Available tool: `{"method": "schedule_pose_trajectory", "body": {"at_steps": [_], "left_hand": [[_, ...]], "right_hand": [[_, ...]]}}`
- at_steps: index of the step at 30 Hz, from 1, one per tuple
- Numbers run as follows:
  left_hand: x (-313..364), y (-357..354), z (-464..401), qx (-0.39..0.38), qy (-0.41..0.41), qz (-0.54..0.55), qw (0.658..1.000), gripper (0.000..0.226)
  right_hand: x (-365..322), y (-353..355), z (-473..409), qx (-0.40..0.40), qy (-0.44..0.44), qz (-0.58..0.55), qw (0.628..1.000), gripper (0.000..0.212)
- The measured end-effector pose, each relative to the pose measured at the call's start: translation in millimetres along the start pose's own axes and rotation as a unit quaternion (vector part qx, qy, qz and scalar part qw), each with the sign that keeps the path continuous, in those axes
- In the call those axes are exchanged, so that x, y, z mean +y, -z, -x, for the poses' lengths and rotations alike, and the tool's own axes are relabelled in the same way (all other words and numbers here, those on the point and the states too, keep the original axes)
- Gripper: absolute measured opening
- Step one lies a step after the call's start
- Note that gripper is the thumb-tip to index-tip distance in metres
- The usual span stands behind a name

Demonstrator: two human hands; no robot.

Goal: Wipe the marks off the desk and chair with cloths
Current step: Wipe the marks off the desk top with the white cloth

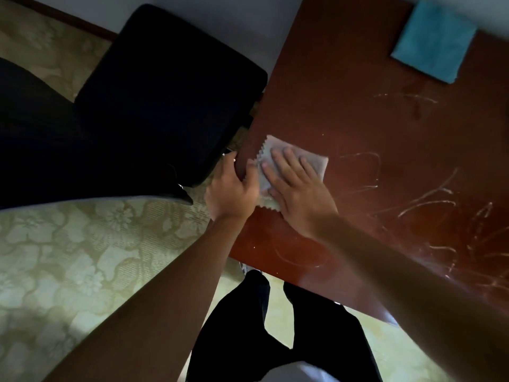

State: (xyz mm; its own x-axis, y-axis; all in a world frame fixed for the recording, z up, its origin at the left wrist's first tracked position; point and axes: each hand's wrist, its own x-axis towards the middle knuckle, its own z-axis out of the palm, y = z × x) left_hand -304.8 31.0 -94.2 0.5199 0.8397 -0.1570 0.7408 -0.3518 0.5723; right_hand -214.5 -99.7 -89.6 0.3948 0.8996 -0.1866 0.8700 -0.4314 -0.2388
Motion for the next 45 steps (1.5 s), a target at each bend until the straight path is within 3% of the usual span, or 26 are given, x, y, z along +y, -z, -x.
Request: {"method": "schedule_pose_trajectory", "body": {"at_steps": [6, 8, 11, 14, 16, 20, 24, 27, 30, 32, 37, 42, 45], "left_hand": [[-1.0, -4.3, 0.4, 0.002, -0.014, -0.054, 0.998, 0.048], [-0.9, -4.9, -0.7, 0.004, -0.016, -0.074, 0.997, 0.049], [2.2, -3.2, 2.1, -0.005, -0.014, -0.085, 0.996, 0.050], [1.4, -2.5, 1.0, -0.008, 0.002, -0.083, 0.997, 0.048], [1.3, -4.9, 1.7, -0.014, 0.007, -0.083, 0.996, 0.048], [-1.7, -4.3, 7.8, -0.022, 0.007, -0.072, 0.997, 0.053], [3.3, -4.7, 16.2, -0.007, 0.000, -0.093, 0.996, 0.054], [12.9, -8.8, 16.7, 0.015, 0.014, -0.100, 0.995, 0.055], [13.5, -7.3, 23.2, 0.026, 0.026, -0.084, 0.996, 0.061], [13.9, -7.2, 25.8, 0.037, 0.027, -0.075, 0.996, 0.062], [17.2, -9.7, 25.4, 0.051, 0.035, -0.088, 0.994, 0.058], [13.3, -16.3, 26.9, 0.130, 0.023, -0.059, 0.989, 0.049], [9.3, -16.6, 23.9, 0.103, 0.060, -0.012, 0.993, 0.050]], "right_hand": [[104.6, 37.7, -74.4, 0.063, -0.144, -0.018, 0.987, 0.054], [86.2, 24.3, -61.6, 0.069, -0.117, -0.009, 0.991, 0.054], [32.9, -2.3, 14.4, 0.056, -0.005, -0.040, 0.998, 0.056], [45.3, 3.0, 37.8, 0.040, 0.059, -0.073, 0.995, 0.049], [80.1, 21.2, 3.6, 0.021, 0.036, -0.052, 0.998, 0.050], [116.3, 40.6, -45.7, 0.073, -0.058, -0.054, 0.994, 0.049], [81.2, 13.8, 42.6, 0.080, 0.023, -0.083, 0.993, 0.045], [106.8, 22.0, 32.1, 0.069, 0.068, -0.074, 0.992, 0.041], [129.1, 46.0, -28.1, 0.077, -0.036, -0.073, 0.994, 0.045], [115.3, 41.1, -27.7, 0.080, -0.058, -0.074, 0.992, 0.047], [85.2, 24.0, 15.0, 0.040, 0.079, -0.036, 0.995, 0.047], [93.4, 45.0, -102.3, 0.014, 0.051, 0.003, 0.999, 0.054], [59.5, 25.5, -88.8, 0.036, 0.090, 0.012, 0.995, 0.052]]}}
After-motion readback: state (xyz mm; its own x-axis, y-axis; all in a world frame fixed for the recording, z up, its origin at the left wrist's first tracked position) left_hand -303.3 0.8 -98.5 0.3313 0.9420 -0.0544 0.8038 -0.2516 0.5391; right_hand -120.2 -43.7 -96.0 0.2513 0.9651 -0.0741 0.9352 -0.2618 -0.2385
